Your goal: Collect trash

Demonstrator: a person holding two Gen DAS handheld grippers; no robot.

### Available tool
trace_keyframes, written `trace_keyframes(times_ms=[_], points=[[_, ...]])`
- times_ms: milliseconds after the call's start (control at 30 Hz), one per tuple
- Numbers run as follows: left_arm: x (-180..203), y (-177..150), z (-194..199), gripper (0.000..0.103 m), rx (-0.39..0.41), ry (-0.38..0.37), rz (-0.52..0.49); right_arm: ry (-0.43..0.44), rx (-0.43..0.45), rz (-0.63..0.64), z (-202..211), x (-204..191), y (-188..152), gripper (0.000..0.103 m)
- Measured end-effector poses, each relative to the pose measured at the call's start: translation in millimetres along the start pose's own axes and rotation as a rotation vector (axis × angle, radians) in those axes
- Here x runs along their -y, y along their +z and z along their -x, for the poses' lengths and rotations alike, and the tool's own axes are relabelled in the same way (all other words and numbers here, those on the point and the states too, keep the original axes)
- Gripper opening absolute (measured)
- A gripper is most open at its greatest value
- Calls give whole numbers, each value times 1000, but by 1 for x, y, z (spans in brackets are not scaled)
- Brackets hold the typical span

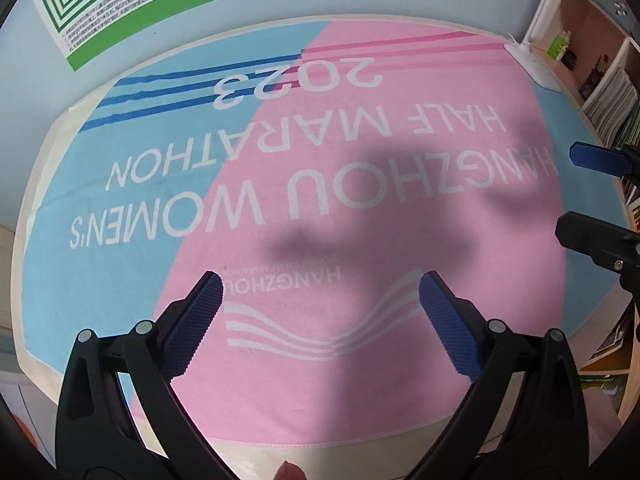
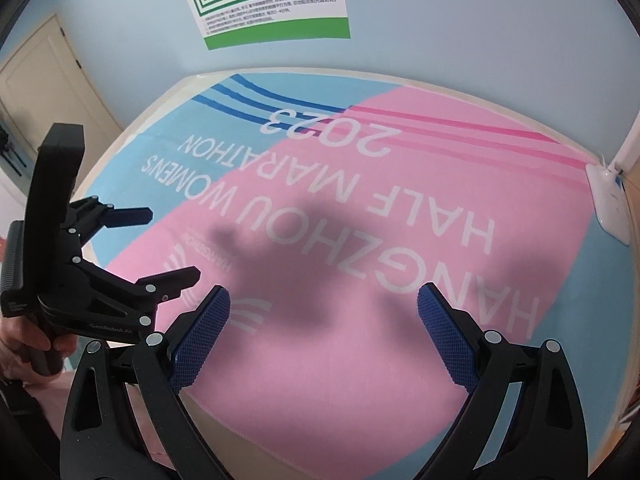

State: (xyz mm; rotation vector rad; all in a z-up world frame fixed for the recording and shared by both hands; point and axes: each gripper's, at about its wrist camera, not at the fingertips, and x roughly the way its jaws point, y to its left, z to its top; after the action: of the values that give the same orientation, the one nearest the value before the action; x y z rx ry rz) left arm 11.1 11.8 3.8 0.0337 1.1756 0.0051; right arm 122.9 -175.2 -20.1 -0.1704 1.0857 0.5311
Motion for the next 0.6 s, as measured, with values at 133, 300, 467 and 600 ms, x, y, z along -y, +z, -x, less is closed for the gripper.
trace_keyframes(times_ms=[133, 300, 467, 600], points=[[-3, 1, 0, 96, 4, 9, 17, 6, 0, 8, -3, 2, 2, 94], [-4, 3, -1, 96, 3, 7, 22, 10, 10, -3, -3, 4, 5, 94], [-5, 5, -2, 96, 4, -10, 16, 7, 14, -3, -5, 4, 7, 94], [-5, 7, -6, 96, 1, -21, 21, 3, 18, -7, -5, 4, 8, 94]])
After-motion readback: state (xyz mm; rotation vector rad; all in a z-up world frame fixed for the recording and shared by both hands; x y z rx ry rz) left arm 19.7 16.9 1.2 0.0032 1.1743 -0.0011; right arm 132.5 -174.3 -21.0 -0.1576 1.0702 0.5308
